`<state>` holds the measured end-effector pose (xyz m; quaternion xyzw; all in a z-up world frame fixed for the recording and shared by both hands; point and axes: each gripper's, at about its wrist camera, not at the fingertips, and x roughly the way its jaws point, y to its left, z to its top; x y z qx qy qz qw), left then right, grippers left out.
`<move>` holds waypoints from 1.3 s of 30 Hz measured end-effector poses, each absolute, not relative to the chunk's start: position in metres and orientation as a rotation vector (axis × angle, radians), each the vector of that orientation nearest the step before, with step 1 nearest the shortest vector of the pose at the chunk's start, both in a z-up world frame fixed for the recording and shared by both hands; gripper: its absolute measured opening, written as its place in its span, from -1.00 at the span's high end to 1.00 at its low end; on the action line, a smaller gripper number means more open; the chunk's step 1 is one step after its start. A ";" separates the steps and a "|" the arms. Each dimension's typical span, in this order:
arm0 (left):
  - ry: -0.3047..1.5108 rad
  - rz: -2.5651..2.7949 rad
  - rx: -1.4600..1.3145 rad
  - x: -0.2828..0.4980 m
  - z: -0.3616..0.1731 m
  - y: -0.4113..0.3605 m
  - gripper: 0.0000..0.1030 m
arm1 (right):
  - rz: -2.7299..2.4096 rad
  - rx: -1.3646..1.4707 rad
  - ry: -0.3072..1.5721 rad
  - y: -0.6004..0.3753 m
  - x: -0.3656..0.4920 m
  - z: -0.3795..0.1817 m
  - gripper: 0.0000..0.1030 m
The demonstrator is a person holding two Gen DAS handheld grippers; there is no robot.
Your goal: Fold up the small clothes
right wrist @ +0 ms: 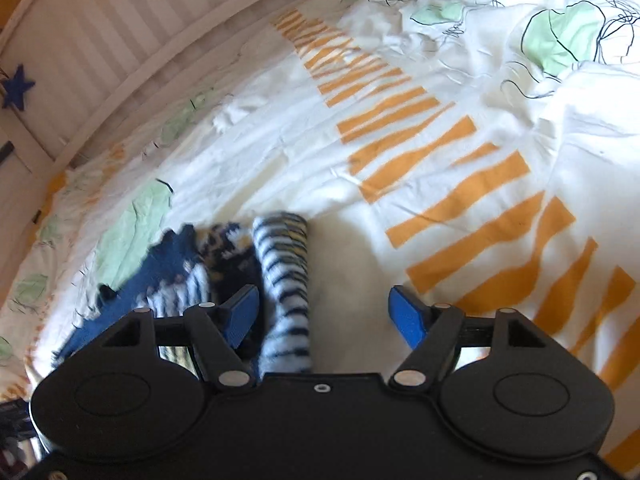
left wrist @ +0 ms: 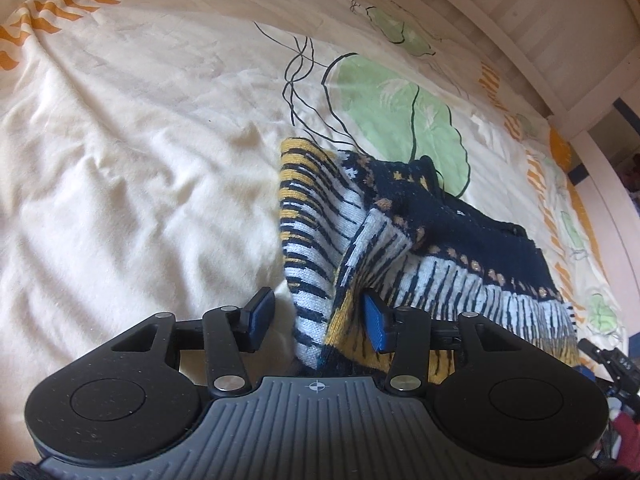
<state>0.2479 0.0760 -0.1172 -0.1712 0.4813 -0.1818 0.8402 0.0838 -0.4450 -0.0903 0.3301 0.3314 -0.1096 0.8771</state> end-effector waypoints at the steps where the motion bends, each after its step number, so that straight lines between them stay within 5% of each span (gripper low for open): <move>1: 1.015 -0.388 -0.363 0.248 -0.117 0.076 0.09 | -0.215 0.696 0.691 -0.446 0.088 -0.091 -0.47; 13: 0.994 -0.422 -0.470 0.287 -0.116 0.063 -0.05 | -0.145 0.740 0.676 -0.434 0.106 -0.100 -0.53; 21: 0.805 -0.301 -0.408 0.274 -0.089 0.075 -0.04 | -0.162 0.732 0.657 -0.450 0.113 -0.102 -0.55; 25: 0.781 -0.269 -0.295 0.266 -0.073 0.071 -0.04 | -0.244 0.537 0.712 -0.446 0.124 -0.106 0.17; 27: 0.778 -0.266 -0.264 0.261 -0.064 0.065 -0.05 | -0.235 0.562 0.697 -0.451 0.122 -0.109 0.17; 30: 0.770 -0.297 -0.227 0.250 -0.050 0.050 -0.07 | -0.223 0.619 0.656 -0.455 0.114 -0.105 -0.08; 32: 0.769 -0.331 -0.197 0.244 -0.044 0.033 -0.07 | -0.224 0.608 0.613 -0.451 0.106 -0.095 -0.47; 39: 0.795 -0.503 -0.116 0.226 -0.042 -0.040 -0.17 | -0.147 0.479 0.647 -0.422 0.099 -0.085 -0.56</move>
